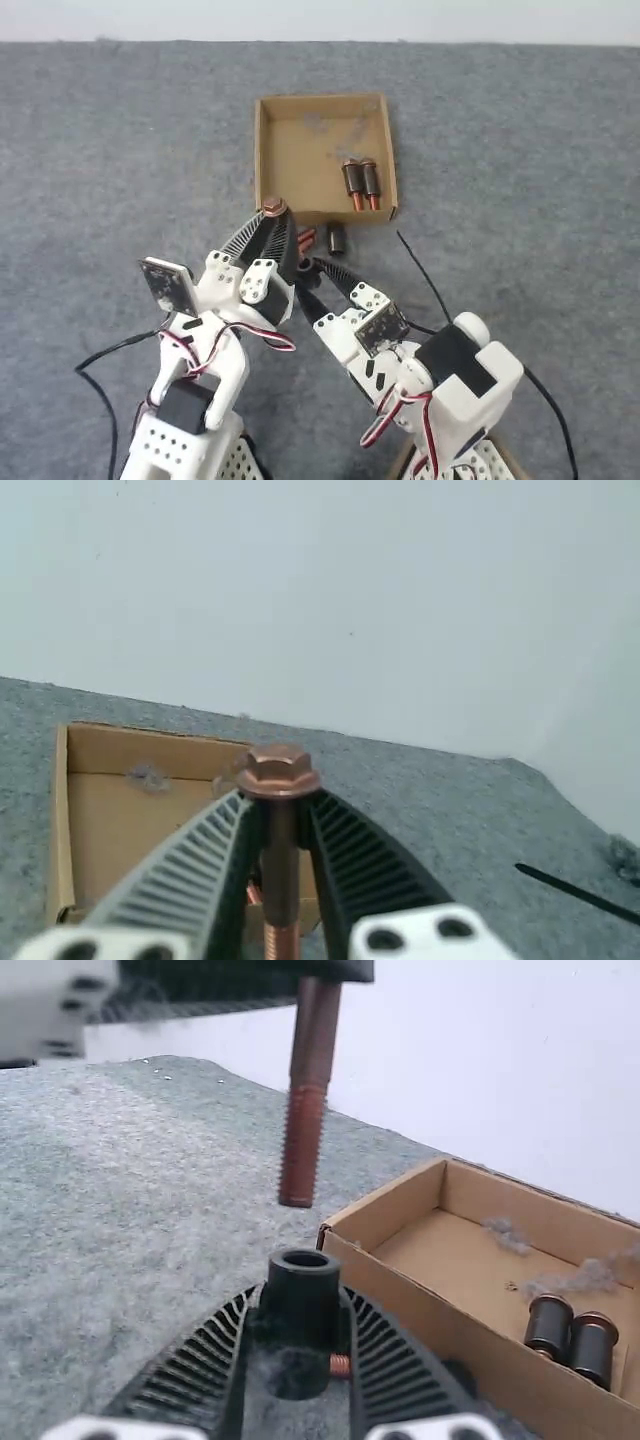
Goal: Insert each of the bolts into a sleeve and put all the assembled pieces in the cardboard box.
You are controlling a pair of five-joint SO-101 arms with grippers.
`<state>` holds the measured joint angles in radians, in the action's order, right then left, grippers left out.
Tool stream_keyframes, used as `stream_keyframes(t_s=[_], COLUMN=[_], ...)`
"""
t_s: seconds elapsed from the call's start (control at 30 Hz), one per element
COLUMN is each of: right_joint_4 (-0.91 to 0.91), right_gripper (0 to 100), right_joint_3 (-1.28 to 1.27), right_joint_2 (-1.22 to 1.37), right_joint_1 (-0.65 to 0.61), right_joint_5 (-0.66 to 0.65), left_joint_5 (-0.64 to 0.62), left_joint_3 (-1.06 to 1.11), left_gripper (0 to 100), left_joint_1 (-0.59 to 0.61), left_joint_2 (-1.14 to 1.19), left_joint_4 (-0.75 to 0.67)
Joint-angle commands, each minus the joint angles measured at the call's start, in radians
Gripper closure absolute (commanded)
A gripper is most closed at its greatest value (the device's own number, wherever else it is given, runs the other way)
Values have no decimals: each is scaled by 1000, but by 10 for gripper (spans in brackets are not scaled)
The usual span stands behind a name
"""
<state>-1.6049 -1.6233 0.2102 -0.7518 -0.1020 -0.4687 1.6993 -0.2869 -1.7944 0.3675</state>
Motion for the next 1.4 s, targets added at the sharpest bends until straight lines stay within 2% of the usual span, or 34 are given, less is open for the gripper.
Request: stream_keyframes(t_s=[0.0,0.3,0.6,0.67,0.87,0.97,1.2,1.37], right_joint_4=[2,1,4,4,4,4,7,90], right_gripper=[993,993,993,993,993,993,993,993], right_joint_3=[-25,-26,-25,-25,-25,-25,-17,18], right_joint_2=[-21,-22,-16,-16,-15,-15,-13,-22], right_joint_1=[-8,-18,-33,-33,-33,-28,-16,19], right_joint_5=[14,14,14,14,14,14,14,14], left_joint_5=[-8,-8,-6,-6,-6,-6,-6,-6], left_joint_3=[-15,-15,-15,-12,-10,-10,-10,-10], left_gripper=[989,989,989,989,989,989,989,989], left_joint_1=[-6,-9,-9,-9,-3,-3,-3,-3], left_joint_2=[-20,-20,-3,51,325,430,488,488], left_joint_4=[-34,-18,-86,-137,-411,-488,-525,-525])
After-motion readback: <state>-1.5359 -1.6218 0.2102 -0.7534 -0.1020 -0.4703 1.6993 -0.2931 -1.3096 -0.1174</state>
